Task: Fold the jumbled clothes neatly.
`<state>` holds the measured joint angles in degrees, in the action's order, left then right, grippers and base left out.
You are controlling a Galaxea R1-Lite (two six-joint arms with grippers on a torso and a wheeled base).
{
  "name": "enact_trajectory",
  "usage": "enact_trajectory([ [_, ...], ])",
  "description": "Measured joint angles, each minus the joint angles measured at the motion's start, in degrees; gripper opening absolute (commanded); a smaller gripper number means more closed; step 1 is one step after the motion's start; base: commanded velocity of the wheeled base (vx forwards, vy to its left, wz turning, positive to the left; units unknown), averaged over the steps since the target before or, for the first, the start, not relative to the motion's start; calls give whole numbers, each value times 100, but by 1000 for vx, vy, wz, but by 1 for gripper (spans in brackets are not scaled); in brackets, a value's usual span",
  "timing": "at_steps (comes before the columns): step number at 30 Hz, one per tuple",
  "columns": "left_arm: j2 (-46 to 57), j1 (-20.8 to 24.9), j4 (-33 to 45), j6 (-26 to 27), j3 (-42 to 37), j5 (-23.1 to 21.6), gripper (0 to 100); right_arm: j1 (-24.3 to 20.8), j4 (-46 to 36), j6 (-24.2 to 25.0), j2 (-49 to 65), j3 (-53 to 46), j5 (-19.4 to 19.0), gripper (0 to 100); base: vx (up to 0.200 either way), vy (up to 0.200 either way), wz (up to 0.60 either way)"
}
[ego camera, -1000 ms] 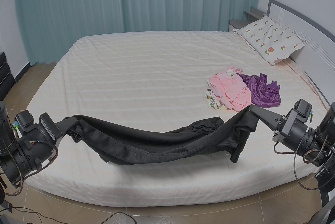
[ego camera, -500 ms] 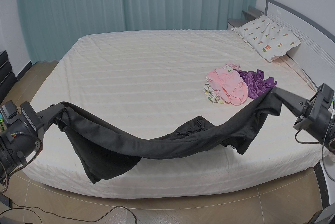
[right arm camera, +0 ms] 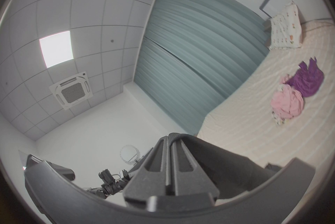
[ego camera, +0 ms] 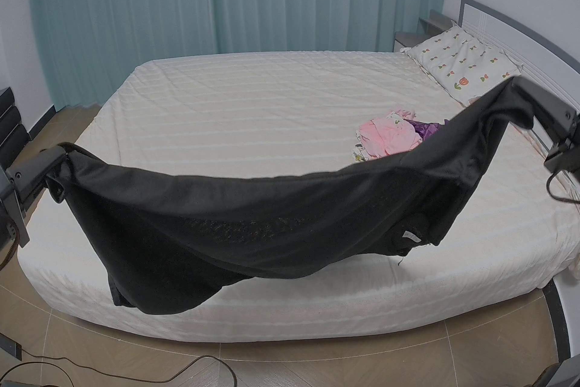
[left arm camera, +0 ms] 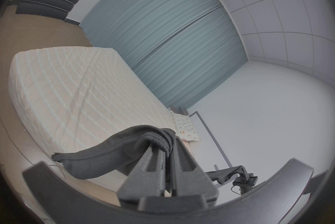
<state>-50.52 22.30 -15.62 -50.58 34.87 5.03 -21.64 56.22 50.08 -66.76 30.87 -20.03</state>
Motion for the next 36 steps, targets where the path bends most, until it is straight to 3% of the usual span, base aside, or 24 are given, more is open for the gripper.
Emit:
enact_trajectory([
  [11, -127, -24, 35, 5, 293, 0, 0, 32, -1173, 4, 162, 1582, -11, 0, 0, 0, 0],
  [16, -477, -89, 2, 0, 352, -26, 0, 146, -1318, 6, -243, 2155, -11, 0, 0, 0, 0],
  [22, -1053, -308, -33, -11, 400, -74, 0, 262, -1298, -21, -1165, 2571, 2, 0, 0, 0, 0],
  [36, -2330, -955, -310, -38, 457, -301, 0, 358, -402, -308, -3252, 3445, 233, 0, 200, 0, 0],
])
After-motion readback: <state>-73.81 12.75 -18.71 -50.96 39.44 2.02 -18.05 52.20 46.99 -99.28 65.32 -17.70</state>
